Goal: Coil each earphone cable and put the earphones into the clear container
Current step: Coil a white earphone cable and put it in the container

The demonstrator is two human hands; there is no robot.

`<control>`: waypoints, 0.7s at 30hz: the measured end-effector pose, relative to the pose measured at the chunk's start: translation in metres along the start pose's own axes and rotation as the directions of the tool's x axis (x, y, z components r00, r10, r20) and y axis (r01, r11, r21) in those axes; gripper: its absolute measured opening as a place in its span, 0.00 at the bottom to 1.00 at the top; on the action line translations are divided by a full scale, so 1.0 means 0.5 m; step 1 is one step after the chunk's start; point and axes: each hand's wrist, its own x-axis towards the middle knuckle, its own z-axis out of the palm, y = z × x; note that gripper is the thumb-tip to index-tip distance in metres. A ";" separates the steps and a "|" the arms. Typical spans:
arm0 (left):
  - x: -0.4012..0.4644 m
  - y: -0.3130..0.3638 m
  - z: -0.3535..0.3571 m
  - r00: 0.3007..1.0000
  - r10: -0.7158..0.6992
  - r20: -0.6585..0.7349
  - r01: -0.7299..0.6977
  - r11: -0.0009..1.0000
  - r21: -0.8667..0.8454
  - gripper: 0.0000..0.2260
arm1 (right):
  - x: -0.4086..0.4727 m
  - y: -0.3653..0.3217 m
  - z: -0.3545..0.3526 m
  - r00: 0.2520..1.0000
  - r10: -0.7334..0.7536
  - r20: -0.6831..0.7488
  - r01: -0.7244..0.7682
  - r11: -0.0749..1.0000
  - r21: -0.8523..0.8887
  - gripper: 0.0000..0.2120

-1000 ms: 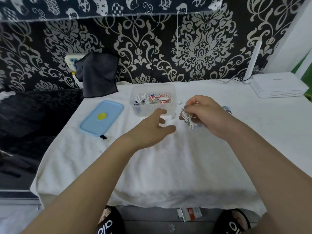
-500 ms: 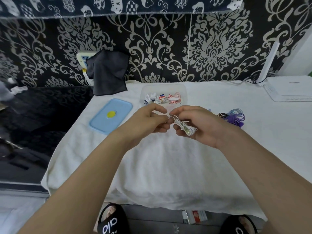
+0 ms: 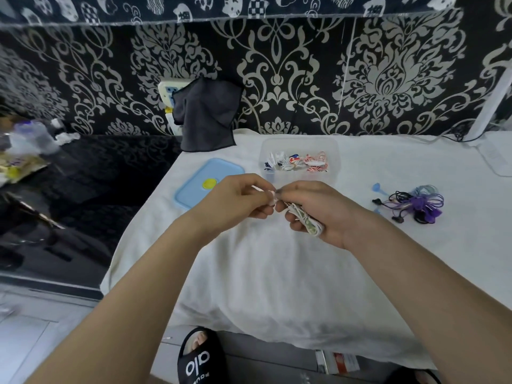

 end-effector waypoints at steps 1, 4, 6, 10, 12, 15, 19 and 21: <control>0.000 -0.004 -0.010 1.000 -0.022 -0.004 0.022 1.000 -0.022 0.07 | 0.003 0.000 0.005 1.000 0.006 -0.007 -0.006 1.000 -0.003 0.06; -0.006 -0.028 -0.058 0.992 -0.099 -0.082 0.098 0.995 -0.014 0.10 | 0.015 0.001 0.023 1.000 0.023 -0.009 -0.022 1.000 0.016 0.11; -0.009 -0.051 -0.094 0.978 -0.104 -0.181 0.134 0.978 0.160 0.11 | 0.021 0.003 0.034 1.000 0.015 0.004 -0.015 1.000 0.011 0.11; -0.024 -0.093 -0.138 0.968 -0.099 -0.231 0.208 0.833 0.513 0.08 | 0.036 0.007 0.053 1.000 -0.004 0.013 0.004 1.000 -0.013 0.06; -0.032 -0.111 -0.149 0.973 -0.139 -0.184 0.220 0.795 0.566 0.06 | 0.045 0.008 0.064 1.000 -0.010 0.021 0.011 0.999 -0.030 0.06; -0.037 -0.130 -0.158 0.976 -0.154 -0.152 0.215 0.755 0.620 0.07 | 0.053 0.010 0.081 0.999 -0.018 0.037 0.020 0.999 -0.049 0.05; -0.038 -0.143 -0.161 0.982 -0.146 -0.118 0.187 0.758 0.625 0.08 | 0.062 0.012 0.097 0.999 -0.019 0.045 0.022 0.998 -0.060 0.04; -0.038 -0.148 -0.164 0.981 -0.165 -0.098 0.189 0.757 0.625 0.06 | 0.065 0.013 0.100 0.999 -0.016 0.035 0.018 0.998 -0.068 0.04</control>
